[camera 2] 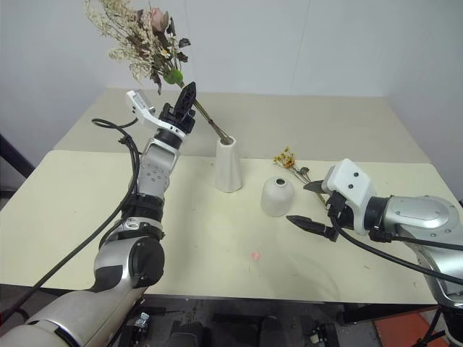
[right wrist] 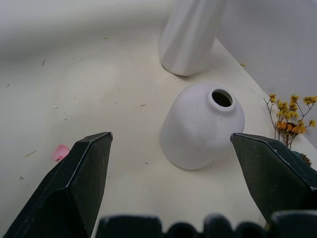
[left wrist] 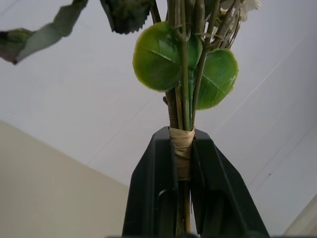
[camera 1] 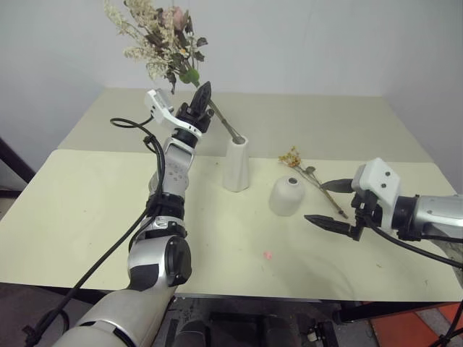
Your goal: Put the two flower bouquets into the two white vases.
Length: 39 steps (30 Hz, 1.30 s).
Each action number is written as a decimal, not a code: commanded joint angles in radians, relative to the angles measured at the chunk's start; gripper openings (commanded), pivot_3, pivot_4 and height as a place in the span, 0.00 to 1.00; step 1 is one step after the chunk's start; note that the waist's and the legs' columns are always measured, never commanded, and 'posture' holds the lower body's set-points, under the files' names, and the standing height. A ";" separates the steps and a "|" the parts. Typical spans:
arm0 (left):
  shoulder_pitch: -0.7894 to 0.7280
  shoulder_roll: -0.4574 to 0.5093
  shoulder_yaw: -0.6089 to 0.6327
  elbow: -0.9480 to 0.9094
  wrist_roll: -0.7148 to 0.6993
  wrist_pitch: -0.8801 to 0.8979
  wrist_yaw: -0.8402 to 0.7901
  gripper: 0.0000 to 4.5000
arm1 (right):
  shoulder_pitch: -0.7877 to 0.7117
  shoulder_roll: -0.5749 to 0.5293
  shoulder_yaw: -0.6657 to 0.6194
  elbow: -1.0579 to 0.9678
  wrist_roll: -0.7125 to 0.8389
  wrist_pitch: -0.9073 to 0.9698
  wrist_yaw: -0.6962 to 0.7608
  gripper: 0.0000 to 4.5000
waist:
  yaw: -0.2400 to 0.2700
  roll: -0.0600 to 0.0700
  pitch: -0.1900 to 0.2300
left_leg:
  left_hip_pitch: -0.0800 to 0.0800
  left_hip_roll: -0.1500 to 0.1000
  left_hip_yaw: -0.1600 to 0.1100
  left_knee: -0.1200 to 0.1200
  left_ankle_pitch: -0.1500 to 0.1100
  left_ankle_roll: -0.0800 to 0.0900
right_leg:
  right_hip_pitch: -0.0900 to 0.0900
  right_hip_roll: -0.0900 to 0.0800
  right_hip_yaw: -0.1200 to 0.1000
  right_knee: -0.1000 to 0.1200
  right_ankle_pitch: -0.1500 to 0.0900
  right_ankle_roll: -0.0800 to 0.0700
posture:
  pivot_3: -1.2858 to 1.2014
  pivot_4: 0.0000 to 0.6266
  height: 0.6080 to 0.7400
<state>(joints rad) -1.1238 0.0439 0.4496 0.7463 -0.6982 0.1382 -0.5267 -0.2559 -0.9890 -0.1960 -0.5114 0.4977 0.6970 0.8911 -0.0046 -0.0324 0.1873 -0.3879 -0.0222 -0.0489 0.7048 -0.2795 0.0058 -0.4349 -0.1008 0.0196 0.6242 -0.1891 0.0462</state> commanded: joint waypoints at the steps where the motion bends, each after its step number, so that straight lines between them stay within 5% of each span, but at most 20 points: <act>1: -0.020 0.013 -0.051 -0.034 0.043 -0.015 -0.041 0.03 | -0.020 -0.001 -0.018 -0.004 -0.004 -0.026 -0.008 1.00 | 0.001 0.000 0.000 | 0.000 0.000 0.000 0.000 0.000 0.000 | 0.000 0.000 0.000 0.000 0.000 0.000 | 0.52 0.24 1.00; 34: 0.037 0.046 -0.292 -0.100 0.311 -0.180 -0.219 0.03 | -0.065 0.047 -0.038 0.009 -0.002 -0.037 -0.071 1.00 | 0.004 0.000 0.000 | 0.000 0.000 0.000 0.000 0.000 0.000 | 0.000 0.000 0.000 0.000 0.000 0.000 | 0.52 0.24 1.00; 35: 0.040 0.049 -0.298 -0.103 0.321 -0.188 -0.220 0.19 | -0.066 0.048 -0.036 0.010 -0.002 -0.038 -0.071 1.00 | 0.004 0.000 0.000 | 0.000 0.000 0.000 0.000 0.000 0.000 | 0.000 0.000 0.000 0.000 0.000 0.000 | 0.52 0.24 1.00; 39: 0.045 0.057 -0.316 -0.114 0.352 -0.196 -0.202 0.45 | -0.061 0.048 -0.035 0.010 -0.004 -0.041 -0.070 1.00 | 0.004 0.000 0.000 | 0.000 0.000 0.000 0.000 0.000 0.000 | 0.000 0.000 0.000 0.000 0.000 0.000 | 0.52 0.24 1.00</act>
<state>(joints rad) -1.0775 0.0976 0.1447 0.6789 -0.3546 -0.0293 -0.7342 -0.3039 -0.9409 -0.2063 -0.4887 0.4937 0.6832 0.8261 -0.0005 -0.0324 0.1873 -0.3879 -0.0222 -0.0489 0.7049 -0.2795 0.0060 -0.4349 -0.1007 0.0196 0.6243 -0.1891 0.0461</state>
